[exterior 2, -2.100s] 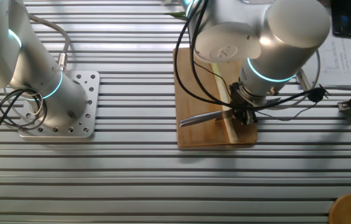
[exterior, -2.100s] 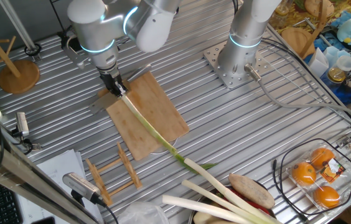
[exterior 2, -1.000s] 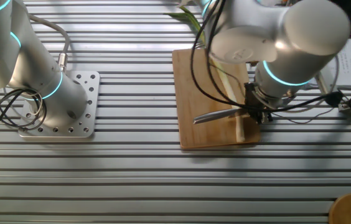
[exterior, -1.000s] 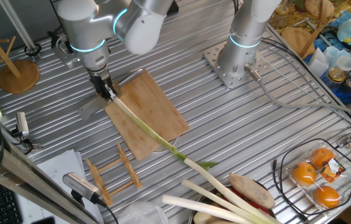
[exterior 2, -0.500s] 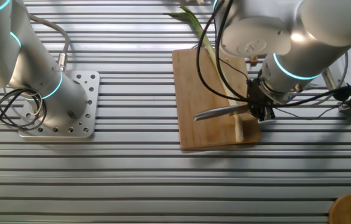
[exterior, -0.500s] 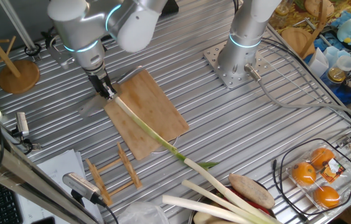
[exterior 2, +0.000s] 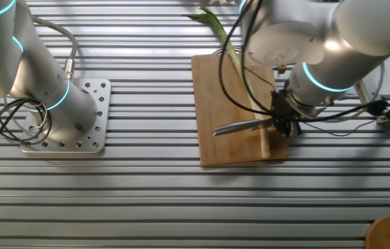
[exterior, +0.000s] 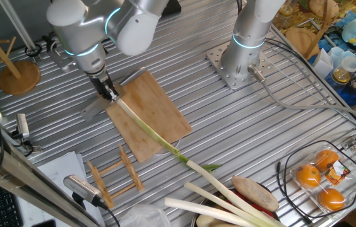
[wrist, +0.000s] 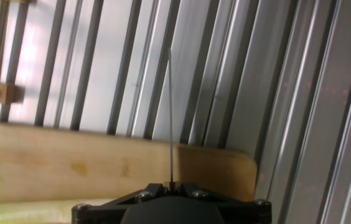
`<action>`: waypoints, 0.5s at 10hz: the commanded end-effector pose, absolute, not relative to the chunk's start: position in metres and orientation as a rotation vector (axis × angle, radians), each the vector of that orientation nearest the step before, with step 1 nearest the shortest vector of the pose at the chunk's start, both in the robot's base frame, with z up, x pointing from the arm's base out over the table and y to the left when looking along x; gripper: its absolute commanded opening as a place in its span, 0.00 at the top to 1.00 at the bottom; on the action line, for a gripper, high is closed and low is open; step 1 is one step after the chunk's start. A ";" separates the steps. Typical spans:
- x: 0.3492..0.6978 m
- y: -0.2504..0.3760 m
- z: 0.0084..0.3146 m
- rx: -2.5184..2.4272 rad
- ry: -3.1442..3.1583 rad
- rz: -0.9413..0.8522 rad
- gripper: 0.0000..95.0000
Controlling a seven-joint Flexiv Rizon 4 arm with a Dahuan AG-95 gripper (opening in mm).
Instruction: Chop the scallions
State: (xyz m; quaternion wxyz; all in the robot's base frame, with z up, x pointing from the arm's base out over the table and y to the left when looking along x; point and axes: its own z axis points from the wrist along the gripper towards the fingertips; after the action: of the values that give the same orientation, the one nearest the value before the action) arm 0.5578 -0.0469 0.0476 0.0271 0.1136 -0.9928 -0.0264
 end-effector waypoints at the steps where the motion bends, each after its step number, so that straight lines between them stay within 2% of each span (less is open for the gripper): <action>1: 0.556 -0.047 0.047 0.354 -3.065 -0.087 1.00; 3: 0.547 -0.048 0.037 0.357 -3.074 -0.086 1.00; 5: 0.544 -0.048 0.041 0.355 -3.066 -0.095 1.00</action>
State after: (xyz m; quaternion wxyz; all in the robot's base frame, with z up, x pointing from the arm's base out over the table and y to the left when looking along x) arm 0.5417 -0.0491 0.0401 0.0226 0.1140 -0.9927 -0.0336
